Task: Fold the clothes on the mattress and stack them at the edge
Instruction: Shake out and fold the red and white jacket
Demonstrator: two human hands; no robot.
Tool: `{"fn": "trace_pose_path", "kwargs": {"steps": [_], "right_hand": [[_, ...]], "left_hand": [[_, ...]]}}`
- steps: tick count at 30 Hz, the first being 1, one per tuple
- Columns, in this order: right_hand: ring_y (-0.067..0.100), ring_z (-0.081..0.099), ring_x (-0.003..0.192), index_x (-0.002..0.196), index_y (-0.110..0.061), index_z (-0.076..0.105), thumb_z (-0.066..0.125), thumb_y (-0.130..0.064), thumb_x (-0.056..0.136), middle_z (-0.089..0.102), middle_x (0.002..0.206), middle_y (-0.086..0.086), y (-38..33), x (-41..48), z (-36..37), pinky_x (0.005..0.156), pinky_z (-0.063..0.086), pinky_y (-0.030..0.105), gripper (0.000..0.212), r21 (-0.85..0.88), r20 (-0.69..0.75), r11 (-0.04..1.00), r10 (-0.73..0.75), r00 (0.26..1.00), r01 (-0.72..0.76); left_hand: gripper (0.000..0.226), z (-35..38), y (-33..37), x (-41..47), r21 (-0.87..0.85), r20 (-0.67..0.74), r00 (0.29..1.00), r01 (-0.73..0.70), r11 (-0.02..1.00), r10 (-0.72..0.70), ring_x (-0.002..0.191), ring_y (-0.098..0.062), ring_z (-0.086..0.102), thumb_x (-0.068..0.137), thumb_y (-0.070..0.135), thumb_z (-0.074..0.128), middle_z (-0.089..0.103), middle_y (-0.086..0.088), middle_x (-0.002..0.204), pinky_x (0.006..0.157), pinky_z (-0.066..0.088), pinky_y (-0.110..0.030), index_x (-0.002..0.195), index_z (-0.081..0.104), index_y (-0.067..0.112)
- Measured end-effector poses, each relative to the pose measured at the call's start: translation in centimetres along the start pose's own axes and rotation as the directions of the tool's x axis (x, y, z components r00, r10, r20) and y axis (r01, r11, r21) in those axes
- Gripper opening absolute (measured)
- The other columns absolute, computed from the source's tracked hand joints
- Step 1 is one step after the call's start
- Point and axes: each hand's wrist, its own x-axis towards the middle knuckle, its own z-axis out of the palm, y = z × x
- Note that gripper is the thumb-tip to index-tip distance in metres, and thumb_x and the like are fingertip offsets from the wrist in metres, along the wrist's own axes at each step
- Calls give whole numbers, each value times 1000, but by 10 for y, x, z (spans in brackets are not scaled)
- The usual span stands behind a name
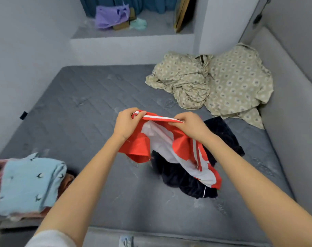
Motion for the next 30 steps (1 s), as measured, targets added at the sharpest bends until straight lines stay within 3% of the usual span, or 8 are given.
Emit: {"fn": "trace_pose_path", "kwargs": {"steps": [4,8,13,17,21,26,28,30], "right_hand": [[14,52,62,64,-19,65,68,-35,88,57,58,-6,-74,16,62,65,37,32,28,-3,24,1000,-18,1000,18],[19,59,72,75,-10,72,66,-37,88,67,73,6,-140,32,124,69,41,35,30,13,-35,1000,10,999,-10],[21,58,71,68,-12,66,68,-37,86,64,68,6,-193,45,175,67,42,36,30,60,-141,996,74,987,-66],[17,56,68,67,-15,65,69,-36,86,62,66,3,-203,45,193,67,43,36,28,74,-159,991,119,980,-108],[19,62,86,92,-16,72,72,-34,84,69,88,3,-201,46,207,79,45,34,20,15,-112,989,149,982,-149],[17,47,122,136,-24,51,77,-42,76,55,131,2,-220,54,239,105,36,35,68,-77,121,997,-18,992,27],[17,53,112,130,-22,55,78,-39,77,62,119,0,-228,58,251,97,42,33,61,-32,115,999,-18,993,22],[16,56,82,101,-19,64,75,-36,80,62,82,-4,-234,62,259,73,43,31,29,-4,47,1000,17,999,-16]], "left_hand": [[43,-76,-58,-9,-50,-35,998,48,998,-50,61,-15,31,91,30,61,39,-16,62,58,28,-30,65,51,-2],[47,-149,-114,-12,-118,-40,996,69,991,-74,60,-11,26,91,31,61,29,-3,61,56,24,-29,60,39,4],[47,-208,-160,-1,-88,23,999,42,995,-40,60,-13,29,91,31,61,33,-6,61,58,26,-31,63,49,-4],[50,-222,-173,7,-109,102,995,15,994,-3,58,-12,28,90,30,62,31,-6,59,57,25,-31,59,41,-2],[44,-218,-179,10,-151,237,971,-3,989,39,57,-11,32,90,29,64,39,-6,56,58,29,-30,61,56,-4],[42,-211,-177,4,-71,425,902,-53,996,78,52,-5,31,89,33,66,40,1,54,53,27,-22,63,60,1],[37,-211,-175,4,-47,463,881,-89,995,100,50,-3,37,89,33,66,43,7,52,53,30,-19,58,59,13],[38,-216,-176,5,-49,435,895,-90,995,103,48,-2,38,89,32,66,42,9,49,52,31,-17,56,57,16]]}}
